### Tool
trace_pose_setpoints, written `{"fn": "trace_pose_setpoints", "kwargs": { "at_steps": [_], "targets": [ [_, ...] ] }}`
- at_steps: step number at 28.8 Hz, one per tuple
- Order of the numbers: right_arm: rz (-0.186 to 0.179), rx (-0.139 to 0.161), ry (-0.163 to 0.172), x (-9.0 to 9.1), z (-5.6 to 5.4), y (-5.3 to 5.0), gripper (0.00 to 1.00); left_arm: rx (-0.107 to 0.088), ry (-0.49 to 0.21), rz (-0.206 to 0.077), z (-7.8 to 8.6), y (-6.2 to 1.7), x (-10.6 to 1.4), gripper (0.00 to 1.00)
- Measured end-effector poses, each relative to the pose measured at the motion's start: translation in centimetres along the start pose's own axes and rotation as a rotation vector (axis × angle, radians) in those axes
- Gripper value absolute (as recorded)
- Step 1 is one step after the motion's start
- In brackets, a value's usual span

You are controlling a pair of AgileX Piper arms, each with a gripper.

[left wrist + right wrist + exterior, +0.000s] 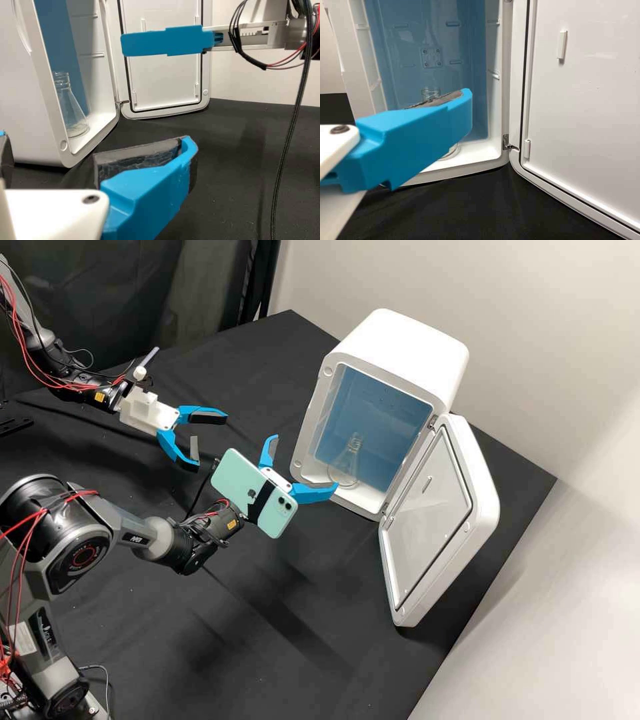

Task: Take the flask out of the incubator

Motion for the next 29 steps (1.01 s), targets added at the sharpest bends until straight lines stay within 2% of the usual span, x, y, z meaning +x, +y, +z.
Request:
{"fn": "trace_pose_setpoints", "kwargs": {
  "at_steps": [18,21,24,29],
  "targets": [
    [0.0,0.0,0.0,0.0,0.0,0.0,1.0,-0.007,-0.004,-0.001,0.1,-0.02,0.0,1.0],
    [0.012,0.009,0.014,0.1,0.0,0.1,1.0,-0.008,-0.01,-0.003,0.1,-0.04,0.0,1.0],
    [0.027,0.021,0.024,0.2,0.4,0.1,1.0,-0.007,-0.014,-0.005,0.2,-0.05,0.0,1.0],
    [0.022,0.022,-0.01,0.5,1.7,-0.2,1.0,-0.006,-0.015,-0.006,0.2,-0.06,0.0,1.0]
  ]
}}
